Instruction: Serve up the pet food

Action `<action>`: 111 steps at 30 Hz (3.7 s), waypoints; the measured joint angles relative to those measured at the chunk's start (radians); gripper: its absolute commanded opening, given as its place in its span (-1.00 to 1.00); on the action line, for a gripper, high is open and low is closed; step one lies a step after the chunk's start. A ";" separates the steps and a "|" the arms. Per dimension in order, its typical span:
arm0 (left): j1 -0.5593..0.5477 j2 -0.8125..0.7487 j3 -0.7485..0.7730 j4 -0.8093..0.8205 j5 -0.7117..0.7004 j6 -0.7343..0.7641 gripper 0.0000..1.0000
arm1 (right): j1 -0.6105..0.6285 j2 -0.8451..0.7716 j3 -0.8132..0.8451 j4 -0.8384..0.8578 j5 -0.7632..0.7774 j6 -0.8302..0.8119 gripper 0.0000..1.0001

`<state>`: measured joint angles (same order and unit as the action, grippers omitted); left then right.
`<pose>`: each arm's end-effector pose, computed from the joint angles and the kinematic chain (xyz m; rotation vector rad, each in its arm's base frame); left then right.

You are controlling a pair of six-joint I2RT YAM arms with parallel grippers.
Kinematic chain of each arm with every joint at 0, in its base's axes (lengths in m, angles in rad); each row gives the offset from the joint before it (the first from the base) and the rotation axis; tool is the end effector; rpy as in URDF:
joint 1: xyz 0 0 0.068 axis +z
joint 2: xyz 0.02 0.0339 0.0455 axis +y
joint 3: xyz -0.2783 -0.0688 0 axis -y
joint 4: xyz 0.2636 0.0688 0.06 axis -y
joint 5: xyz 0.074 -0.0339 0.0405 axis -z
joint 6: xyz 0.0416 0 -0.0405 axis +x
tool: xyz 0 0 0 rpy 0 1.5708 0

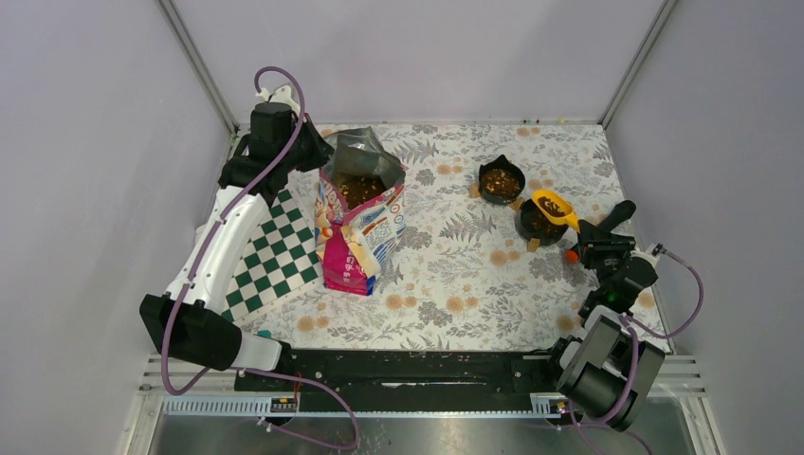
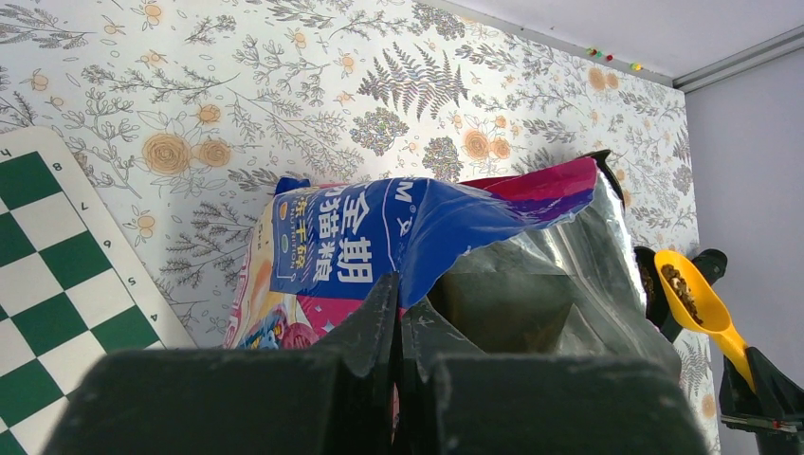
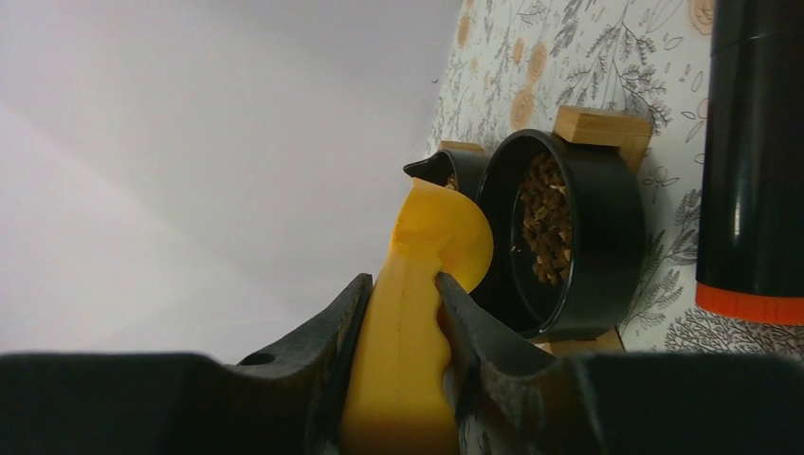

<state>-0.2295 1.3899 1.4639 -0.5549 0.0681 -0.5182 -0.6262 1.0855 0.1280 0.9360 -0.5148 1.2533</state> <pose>0.3215 -0.0780 0.4132 -0.2583 2.0773 -0.5297 0.1750 -0.1013 0.1763 1.0556 1.2853 0.8895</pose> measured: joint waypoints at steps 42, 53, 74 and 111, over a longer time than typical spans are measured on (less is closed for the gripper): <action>0.002 -0.013 0.002 -0.023 -0.050 0.052 -1.00 | -0.005 0.000 0.269 -0.566 -0.054 -0.463 -1.00; 0.002 -0.014 0.002 -0.023 -0.059 0.056 -1.00 | 0.030 -0.024 0.337 -0.696 0.007 -0.499 -1.00; 0.003 -0.067 -0.042 -0.027 -0.100 0.067 -1.00 | 0.221 -0.066 0.608 -1.147 0.287 -0.644 -1.00; 0.007 -0.073 -0.048 -0.026 -0.090 0.035 -1.00 | 0.677 -0.222 0.206 -0.800 0.340 -0.274 -0.97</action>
<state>-0.2226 1.3167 1.4162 -0.5808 -0.0219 -0.4831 0.0509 0.8631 0.3340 0.1356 -0.1749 0.9791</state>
